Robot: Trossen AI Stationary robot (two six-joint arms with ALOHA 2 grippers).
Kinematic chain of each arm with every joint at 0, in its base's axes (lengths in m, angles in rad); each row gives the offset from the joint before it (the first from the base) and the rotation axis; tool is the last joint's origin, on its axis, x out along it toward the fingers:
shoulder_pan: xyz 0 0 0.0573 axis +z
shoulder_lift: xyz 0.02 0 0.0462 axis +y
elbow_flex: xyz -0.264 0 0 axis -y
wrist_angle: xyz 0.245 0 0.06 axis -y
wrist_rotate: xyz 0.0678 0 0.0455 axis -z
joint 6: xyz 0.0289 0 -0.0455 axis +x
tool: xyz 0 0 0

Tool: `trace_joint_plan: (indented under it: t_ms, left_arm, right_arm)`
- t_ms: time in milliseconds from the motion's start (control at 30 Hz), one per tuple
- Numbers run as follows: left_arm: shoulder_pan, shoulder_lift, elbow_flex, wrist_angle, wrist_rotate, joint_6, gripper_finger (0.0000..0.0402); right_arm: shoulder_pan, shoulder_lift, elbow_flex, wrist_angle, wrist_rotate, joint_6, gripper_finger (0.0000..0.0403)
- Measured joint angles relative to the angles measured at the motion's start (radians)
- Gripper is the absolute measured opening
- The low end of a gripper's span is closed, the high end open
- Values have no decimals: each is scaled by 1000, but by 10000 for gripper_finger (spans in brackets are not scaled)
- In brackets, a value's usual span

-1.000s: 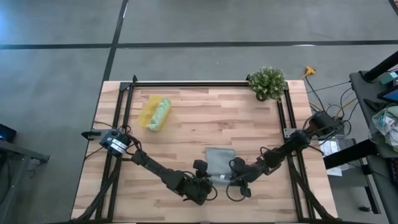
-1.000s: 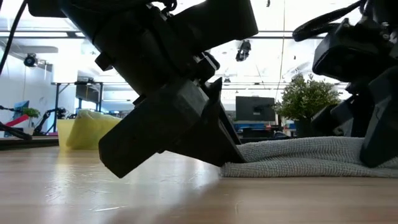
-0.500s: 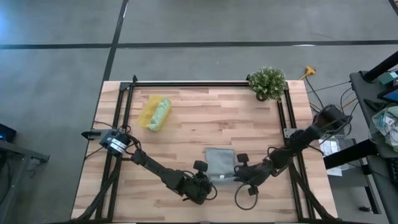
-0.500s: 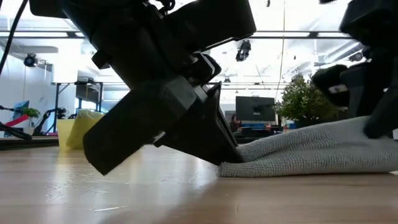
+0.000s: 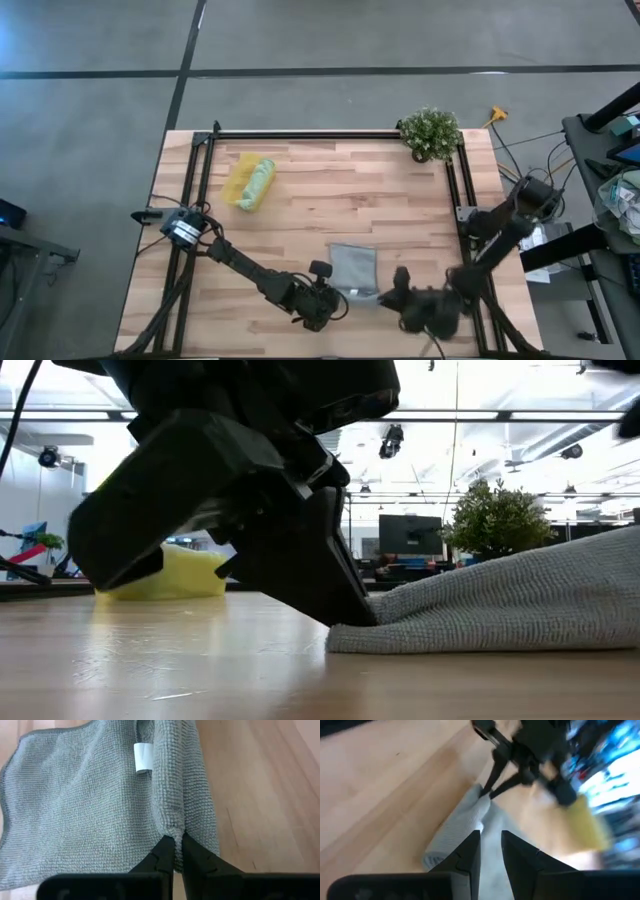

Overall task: Roll microfiber towels into tight, uniform cylinder then place into a basket
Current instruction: Roll the gray towel

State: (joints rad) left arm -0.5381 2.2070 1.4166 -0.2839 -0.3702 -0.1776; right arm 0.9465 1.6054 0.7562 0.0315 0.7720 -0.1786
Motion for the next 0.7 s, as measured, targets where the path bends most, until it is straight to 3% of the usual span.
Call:
trace_joint_plan:
  t_ms: [233, 400, 600, 700]
  left_arm:
    - [8, -2, -1, -33, 73, 0, 1]
    - [10, -2, -1, -33, 80, -1, 1]
    - [10, -2, -1, -32, 79, 0, 1]
    - [11, -2, -1, -32, 81, 0, 1]
  right_arm:
    - [141, 275, 254, -351, 282, -361, 72]
    - [143, 467, 421, -593, 405, -368, 72]
    - [114, 555, 523, -803, 402, -383, 73]
    - [104, 554, 550, -804, 323, -475, 73]
